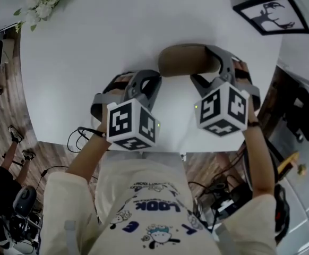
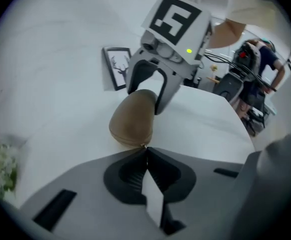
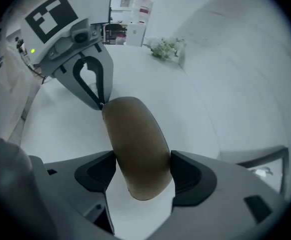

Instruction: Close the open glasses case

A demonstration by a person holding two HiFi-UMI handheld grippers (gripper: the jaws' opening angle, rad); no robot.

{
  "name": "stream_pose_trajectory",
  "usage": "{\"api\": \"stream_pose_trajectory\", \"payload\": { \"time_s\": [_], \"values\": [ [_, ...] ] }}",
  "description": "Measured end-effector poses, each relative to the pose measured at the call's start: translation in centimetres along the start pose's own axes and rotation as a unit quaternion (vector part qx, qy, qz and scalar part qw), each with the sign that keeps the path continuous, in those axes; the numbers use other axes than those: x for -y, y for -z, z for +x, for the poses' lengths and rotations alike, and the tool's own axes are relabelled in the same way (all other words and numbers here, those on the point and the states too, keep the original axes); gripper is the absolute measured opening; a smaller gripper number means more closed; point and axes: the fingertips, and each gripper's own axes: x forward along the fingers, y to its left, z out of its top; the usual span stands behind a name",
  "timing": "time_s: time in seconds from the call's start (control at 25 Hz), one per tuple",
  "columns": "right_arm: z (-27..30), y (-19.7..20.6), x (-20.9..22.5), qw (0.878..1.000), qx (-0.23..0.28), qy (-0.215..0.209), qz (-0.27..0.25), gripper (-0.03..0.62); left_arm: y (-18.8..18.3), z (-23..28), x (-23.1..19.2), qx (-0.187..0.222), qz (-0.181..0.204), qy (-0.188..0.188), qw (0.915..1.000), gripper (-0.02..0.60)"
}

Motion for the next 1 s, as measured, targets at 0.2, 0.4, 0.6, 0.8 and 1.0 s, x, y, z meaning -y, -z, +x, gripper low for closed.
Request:
{"api": "stream_pose_trajectory", "payload": {
  "time_s": [0.2, 0.4, 0.6, 0.8, 1.0],
  "values": [
    [0.2, -0.9, 0.2, 0.993, -0.018, 0.013, 0.112, 0.336, -0.1, 0.2, -1.8, -0.008, -0.067, -0.056, 0.9962, 0.000],
    [0.3, -0.9, 0.1, 0.989, -0.042, 0.024, 0.137, 0.336, 0.0, 0.6, -2.2, -0.019, -0.075, -0.068, 0.9947, 0.000],
    [0.4, -1.1, -0.1, 0.991, -0.017, 0.029, 0.133, 0.337, 0.3, 0.6, -2.5, 0.004, -0.103, -0.064, 0.9926, 0.002],
    [-0.1, -0.9, 0.2, 0.992, 0.021, 0.055, 0.114, 0.353, 0.7, 0.1, -2.4, 0.026, -0.115, -0.048, 0.9919, 0.002],
    [-4.1, -2.2, 1.6, 0.981, 0.091, 0.093, 0.143, 0.360, 1.0, -1.7, -3.0, 0.041, -0.125, -0.051, 0.9900, 0.003]
  ]
}}
